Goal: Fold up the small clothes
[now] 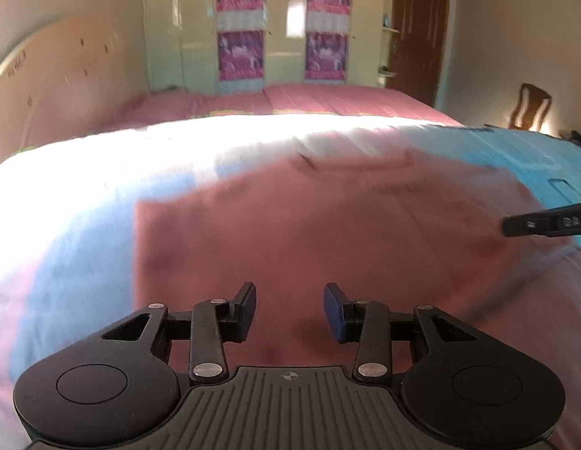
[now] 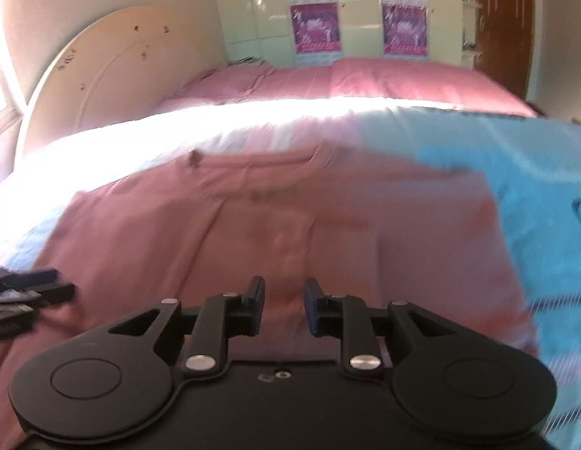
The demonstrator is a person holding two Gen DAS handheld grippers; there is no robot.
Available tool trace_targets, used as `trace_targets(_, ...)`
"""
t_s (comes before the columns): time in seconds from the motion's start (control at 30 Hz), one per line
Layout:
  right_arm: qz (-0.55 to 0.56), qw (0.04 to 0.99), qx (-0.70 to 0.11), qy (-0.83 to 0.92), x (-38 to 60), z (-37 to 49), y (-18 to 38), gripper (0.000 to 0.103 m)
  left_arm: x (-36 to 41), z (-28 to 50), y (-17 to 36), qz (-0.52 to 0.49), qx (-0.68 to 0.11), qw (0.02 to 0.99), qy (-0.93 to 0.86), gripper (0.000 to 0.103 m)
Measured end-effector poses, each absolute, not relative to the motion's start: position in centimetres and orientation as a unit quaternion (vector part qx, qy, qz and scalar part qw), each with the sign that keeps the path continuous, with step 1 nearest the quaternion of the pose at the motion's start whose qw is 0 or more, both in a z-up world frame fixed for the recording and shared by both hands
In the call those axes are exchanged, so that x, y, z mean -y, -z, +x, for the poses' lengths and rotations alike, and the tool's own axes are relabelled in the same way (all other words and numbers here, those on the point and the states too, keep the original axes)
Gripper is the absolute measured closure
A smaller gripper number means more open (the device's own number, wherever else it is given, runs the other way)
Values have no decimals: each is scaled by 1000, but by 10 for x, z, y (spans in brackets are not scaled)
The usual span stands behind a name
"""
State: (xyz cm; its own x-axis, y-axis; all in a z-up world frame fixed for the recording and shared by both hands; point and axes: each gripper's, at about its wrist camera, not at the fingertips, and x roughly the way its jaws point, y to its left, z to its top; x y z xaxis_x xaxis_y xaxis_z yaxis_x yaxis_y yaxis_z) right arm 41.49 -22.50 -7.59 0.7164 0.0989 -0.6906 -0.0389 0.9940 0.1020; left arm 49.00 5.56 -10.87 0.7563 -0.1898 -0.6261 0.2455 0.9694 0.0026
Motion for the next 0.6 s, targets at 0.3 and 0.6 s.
trace_targets(0.3,50,920,-386,-53,239,483,90,83,-104,599,132,7,-358,932,49,63)
trace_targets(0.6,54,925,-370,-58,220,481,87,79,-68,575,116,4,-335,937,96,63)
